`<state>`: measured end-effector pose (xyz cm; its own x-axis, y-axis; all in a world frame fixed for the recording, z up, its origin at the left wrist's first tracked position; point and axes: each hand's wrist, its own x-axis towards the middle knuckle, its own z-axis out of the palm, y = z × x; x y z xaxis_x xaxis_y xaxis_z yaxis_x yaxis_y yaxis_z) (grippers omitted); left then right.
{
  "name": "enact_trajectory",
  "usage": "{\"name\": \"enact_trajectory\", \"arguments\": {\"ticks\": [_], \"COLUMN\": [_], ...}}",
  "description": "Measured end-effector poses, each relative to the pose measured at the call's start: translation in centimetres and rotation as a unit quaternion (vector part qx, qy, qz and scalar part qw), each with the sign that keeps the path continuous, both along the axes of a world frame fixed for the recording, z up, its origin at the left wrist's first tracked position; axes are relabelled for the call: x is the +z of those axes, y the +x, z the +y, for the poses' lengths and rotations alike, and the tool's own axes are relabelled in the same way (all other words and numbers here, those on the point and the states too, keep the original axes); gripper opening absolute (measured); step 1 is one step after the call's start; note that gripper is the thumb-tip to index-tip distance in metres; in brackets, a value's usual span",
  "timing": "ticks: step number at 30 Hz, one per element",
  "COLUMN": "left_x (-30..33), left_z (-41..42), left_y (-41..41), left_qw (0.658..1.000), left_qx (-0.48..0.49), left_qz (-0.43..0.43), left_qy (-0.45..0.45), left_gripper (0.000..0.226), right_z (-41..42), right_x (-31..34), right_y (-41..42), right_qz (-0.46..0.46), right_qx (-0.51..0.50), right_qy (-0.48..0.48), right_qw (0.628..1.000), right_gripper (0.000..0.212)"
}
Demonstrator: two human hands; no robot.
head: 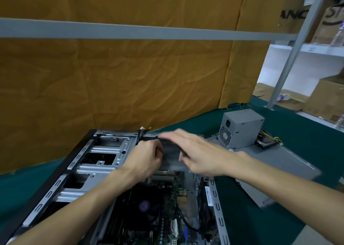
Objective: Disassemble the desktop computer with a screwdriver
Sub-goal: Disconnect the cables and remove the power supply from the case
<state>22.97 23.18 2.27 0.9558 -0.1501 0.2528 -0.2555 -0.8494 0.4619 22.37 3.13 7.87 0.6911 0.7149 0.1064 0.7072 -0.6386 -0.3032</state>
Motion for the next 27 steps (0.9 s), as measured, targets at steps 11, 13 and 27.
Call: {"name": "enact_trajectory", "arguments": {"ticks": [11, 13, 27], "left_x": [0.0, -0.1, 0.1], "left_z": [0.5, 0.6, 0.5], "left_y": [0.2, 0.2, -2.4], "left_qw": [0.996, 0.995, 0.945], "left_qx": [-0.037, -0.088, -0.223], "left_qz": [-0.081, -0.035, 0.168], "left_qy": [-0.001, 0.024, 0.173], "left_gripper": [0.021, 0.023, 0.022], "right_z": [-0.4, 0.7, 1.0], "right_x": [0.7, -0.1, -3.7], "right_y": [8.7, 9.8, 8.4], "right_qz": [-0.271, -0.082, -0.016], "right_qx": [-0.222, -0.266, -0.206], "right_qy": [-0.039, -0.026, -0.114], "right_qw": [0.936, 0.96, 0.972], "right_gripper": [0.017, 0.018, 0.022]}}
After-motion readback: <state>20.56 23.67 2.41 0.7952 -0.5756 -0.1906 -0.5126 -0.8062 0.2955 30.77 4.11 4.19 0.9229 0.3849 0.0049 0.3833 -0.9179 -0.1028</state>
